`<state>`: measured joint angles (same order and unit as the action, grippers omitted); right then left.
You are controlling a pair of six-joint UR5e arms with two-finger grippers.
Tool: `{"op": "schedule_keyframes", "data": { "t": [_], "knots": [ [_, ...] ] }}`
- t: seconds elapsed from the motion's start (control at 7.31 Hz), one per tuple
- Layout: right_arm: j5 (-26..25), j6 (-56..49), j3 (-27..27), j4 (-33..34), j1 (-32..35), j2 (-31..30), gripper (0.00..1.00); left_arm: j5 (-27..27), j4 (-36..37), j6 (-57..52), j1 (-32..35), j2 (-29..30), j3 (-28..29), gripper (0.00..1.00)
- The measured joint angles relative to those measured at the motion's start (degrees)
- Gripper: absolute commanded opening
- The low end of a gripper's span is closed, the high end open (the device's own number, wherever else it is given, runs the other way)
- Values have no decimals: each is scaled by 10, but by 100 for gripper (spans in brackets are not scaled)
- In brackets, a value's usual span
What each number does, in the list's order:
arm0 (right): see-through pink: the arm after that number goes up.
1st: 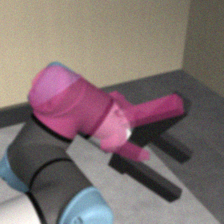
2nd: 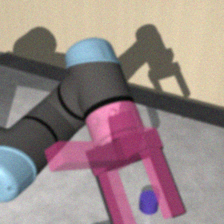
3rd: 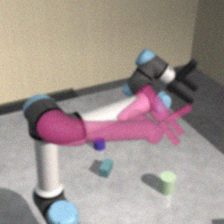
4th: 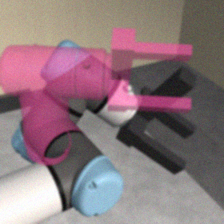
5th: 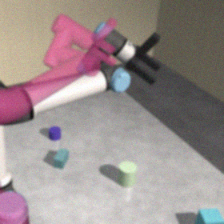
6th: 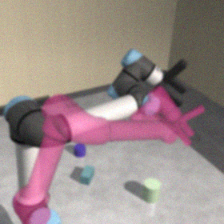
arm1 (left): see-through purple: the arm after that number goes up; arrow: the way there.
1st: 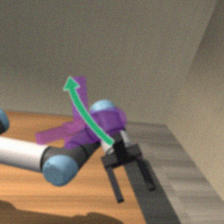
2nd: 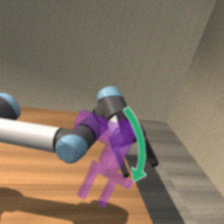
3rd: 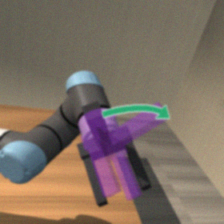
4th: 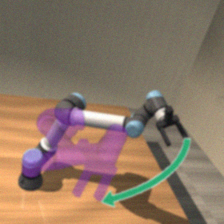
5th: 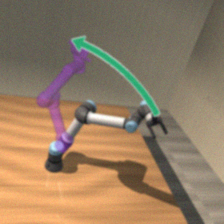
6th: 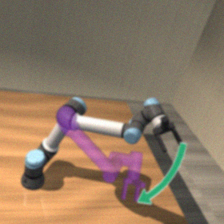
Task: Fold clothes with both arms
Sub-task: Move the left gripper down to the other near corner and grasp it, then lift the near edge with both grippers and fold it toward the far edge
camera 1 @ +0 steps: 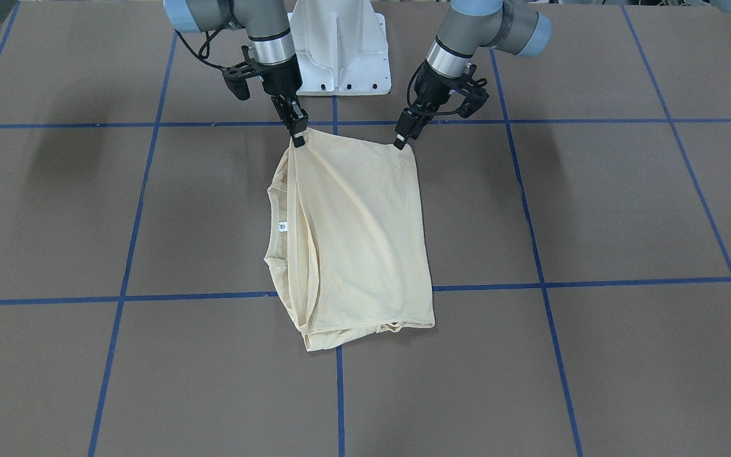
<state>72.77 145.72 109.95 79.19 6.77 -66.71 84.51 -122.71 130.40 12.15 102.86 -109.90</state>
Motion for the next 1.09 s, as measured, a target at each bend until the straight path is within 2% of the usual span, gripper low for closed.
{"op": "schedule_keyframes", "data": {
  "t": [0.27, 0.41, 0.55, 0.68, 1.09],
  "knots": [
    [0, 0, 0, 0, 0, 0, 0, -3, -1, -3, 2, 3, 10, 55],
    [0, 0, 0, 0, -1, 0, 0, -3, -1, -4, 2, 6, 17, 42],
    [0, 0, -1, 0, -1, 1, 0, -2, -1, -2, 2, 11, 25, 14],
    [0, 0, -1, 0, -1, 1, 0, -2, -1, -1, 2, 13, 29, 0],
    [0, 0, 1, 0, 0, 2, 0, -1, 0, -1, 3, 12, 24, 0]
  ]
}}
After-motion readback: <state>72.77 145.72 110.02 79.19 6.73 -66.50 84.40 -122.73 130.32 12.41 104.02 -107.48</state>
